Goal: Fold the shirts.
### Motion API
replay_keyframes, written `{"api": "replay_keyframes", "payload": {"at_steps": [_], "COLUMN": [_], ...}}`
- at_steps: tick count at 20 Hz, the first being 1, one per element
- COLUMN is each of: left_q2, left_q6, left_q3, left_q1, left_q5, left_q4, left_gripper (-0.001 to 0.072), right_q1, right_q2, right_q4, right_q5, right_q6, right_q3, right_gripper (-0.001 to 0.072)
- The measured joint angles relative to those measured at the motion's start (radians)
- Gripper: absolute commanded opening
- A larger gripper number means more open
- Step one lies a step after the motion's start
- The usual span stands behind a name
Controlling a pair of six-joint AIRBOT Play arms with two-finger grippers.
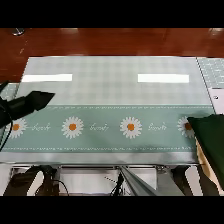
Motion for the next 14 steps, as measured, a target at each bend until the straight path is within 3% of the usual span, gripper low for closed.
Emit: {"api": "replay_keyframes", "payload": {"at_steps": [1, 5, 7, 10, 14], "left_q2": [-0.035, -0.262, -0.404, -0.575, -0.688], "left_q6": [0.025, 0.103, 0.125, 0.078, -0.061], "left_q3": [0.043, 0.348, 0.531, 0.714, 0.71], "left_q1": [0.0, -0.042, -0.109, -0.218, -0.279], "left_q5": [0.011, -0.01, -0.047, -0.104, -0.151], "left_q4": [-0.025, -0.072, -0.04, 0.183, 0.457], "left_gripper": [0.0023, 0.0022, 0.0022, 0.0023, 0.0024], "right_q1": [0.035, 0.301, 0.502, 0.765, 0.953], "right_q2": [-0.032, -0.192, -0.293, -0.454, -0.65], "right_q4": [0.067, 0.424, 0.505, 0.473, 0.27], "right_q5": [-0.056, -0.318, -0.433, -0.51, -0.478], "right_q6": [-0.008, -0.045, -0.059, -0.062, -0.034], "right_q3": [0.044, 0.213, 0.264, 0.299, 0.274], "right_gripper": [0.0028, 0.0028, 0.0028, 0.0028, 0.0029]}}
